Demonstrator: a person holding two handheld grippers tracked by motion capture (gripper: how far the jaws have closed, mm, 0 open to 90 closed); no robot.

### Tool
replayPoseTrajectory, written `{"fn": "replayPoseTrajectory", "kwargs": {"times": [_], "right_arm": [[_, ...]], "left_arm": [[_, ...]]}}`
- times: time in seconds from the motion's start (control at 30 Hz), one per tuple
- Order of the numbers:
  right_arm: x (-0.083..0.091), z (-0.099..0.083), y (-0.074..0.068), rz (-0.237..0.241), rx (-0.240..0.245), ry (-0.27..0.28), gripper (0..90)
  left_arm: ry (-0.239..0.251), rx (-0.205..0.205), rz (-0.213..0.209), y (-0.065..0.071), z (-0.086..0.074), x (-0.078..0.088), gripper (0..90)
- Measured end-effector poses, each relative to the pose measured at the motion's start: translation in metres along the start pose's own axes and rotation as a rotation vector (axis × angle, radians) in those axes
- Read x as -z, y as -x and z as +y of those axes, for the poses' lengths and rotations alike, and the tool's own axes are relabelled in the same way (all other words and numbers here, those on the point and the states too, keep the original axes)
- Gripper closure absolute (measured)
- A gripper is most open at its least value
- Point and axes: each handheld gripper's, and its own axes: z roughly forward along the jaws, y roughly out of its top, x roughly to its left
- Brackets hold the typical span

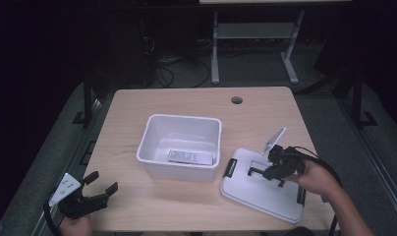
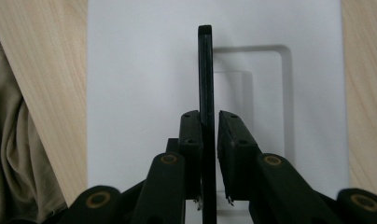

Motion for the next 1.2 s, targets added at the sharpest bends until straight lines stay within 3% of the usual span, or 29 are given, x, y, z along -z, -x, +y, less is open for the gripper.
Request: {"fn": "replayPoseTrajectory", "kwargs": {"times": [0.8, 1.2], "right_arm": [[0.003, 0.0, 0.004, -0.002, 0.012, 0.001, 84.3], [0.021, -0.001, 0.005, -0.022, 0.015, 0.017, 84.5]], "left_arm": [[-0.001, 0.001, -0.003, 0.0, 0.0, 0.0, 13.5], [0.002, 0.002, -0.003, 0.0, 0.0, 0.0, 13.5]]}}
